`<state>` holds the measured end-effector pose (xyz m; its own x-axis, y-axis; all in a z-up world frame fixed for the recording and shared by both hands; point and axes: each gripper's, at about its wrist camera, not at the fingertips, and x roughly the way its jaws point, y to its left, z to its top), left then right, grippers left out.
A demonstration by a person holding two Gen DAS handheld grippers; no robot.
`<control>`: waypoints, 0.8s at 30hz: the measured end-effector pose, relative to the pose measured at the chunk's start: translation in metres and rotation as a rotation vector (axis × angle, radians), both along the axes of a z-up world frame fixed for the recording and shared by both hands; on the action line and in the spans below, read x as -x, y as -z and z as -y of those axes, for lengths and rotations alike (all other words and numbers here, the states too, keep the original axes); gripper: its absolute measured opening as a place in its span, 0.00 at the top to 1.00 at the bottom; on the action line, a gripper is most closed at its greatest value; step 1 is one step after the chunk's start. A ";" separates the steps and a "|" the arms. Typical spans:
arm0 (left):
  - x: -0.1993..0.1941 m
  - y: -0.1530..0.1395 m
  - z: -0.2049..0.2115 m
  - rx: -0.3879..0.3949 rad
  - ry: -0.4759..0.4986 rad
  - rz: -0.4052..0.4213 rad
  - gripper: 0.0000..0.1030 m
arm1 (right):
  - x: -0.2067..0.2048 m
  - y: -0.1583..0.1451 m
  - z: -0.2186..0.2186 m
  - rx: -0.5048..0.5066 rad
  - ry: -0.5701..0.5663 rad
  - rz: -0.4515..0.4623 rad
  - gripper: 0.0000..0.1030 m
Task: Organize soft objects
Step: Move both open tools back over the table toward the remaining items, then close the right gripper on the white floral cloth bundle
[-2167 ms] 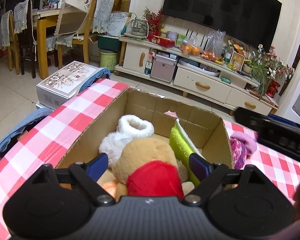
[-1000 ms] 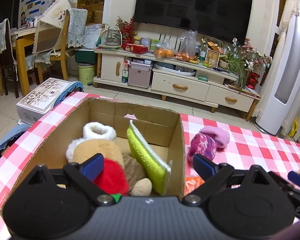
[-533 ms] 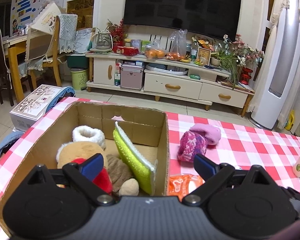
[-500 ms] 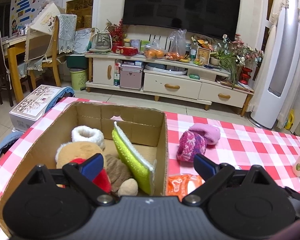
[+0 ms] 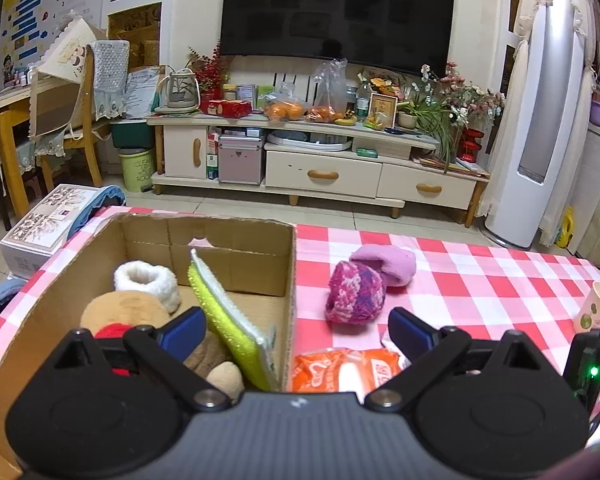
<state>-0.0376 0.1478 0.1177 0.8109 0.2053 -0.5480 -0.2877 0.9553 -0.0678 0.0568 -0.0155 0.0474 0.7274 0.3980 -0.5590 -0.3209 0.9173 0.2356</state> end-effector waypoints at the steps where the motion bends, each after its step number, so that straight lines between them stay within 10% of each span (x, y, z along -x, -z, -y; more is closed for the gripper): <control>1: -0.001 0.000 0.002 0.000 0.003 0.000 0.06 | 0.002 -0.001 0.001 0.001 -0.005 0.002 0.15; 24: -0.018 0.014 0.061 -0.061 0.079 0.004 0.05 | 0.043 0.000 0.113 0.090 0.190 0.045 0.23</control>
